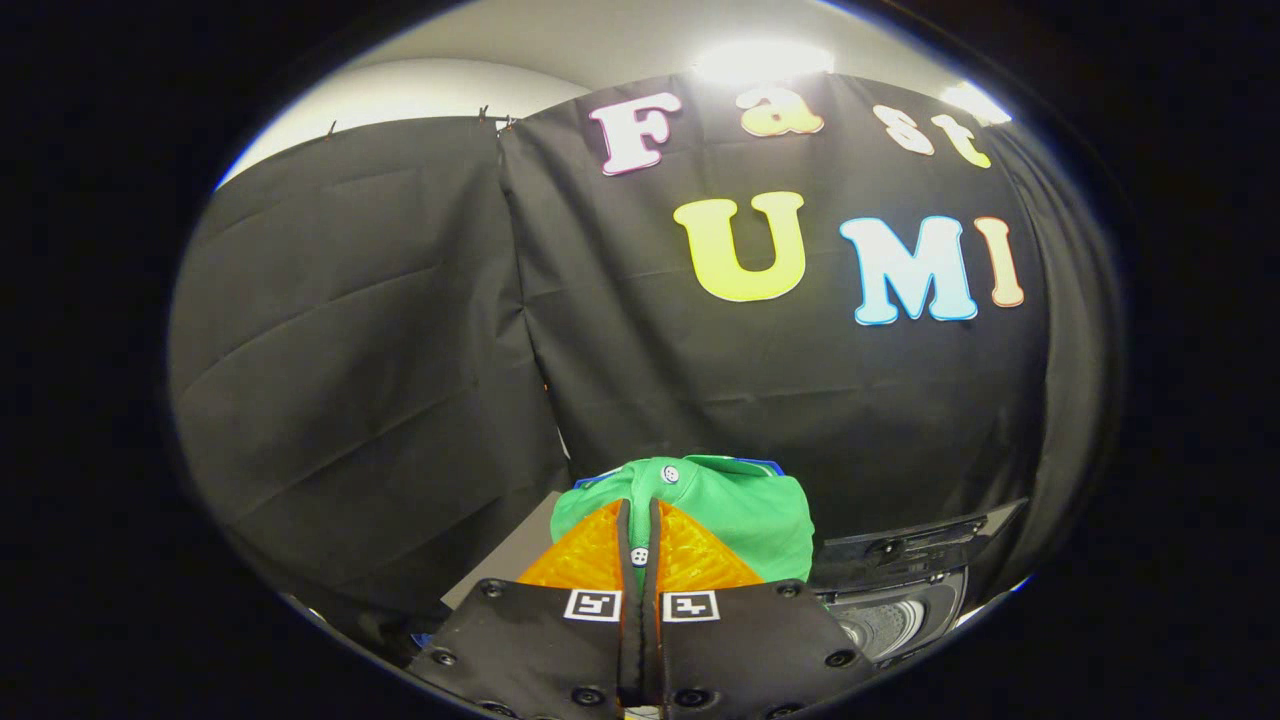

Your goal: Put the clothes into the washing machine and then close the washing machine lid.

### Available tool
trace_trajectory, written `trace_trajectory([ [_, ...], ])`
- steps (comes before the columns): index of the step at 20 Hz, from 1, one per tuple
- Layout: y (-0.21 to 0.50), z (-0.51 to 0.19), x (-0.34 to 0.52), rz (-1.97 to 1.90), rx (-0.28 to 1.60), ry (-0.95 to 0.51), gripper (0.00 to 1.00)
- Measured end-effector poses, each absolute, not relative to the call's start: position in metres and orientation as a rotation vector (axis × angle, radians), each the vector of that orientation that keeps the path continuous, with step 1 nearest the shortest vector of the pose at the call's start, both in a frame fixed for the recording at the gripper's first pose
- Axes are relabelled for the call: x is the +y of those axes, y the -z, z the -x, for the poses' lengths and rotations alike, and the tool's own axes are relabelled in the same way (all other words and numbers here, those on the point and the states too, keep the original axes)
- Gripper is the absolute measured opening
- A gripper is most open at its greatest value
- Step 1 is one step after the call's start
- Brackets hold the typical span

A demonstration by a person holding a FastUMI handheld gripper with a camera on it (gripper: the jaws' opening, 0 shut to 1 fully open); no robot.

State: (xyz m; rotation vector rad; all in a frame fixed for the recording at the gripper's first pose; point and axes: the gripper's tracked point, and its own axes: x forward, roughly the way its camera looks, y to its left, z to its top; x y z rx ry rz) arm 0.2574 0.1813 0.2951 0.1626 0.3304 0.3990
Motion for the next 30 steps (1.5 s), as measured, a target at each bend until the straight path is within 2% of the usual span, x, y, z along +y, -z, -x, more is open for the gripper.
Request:
trace_trajectory([
  [17,-0.306,-0.283,0.008,-0.186,0.274,-0.252,0.01],
  [30,-0.257,-0.289,-0.085,-0.239,0.313,-0.148,0.01],
])
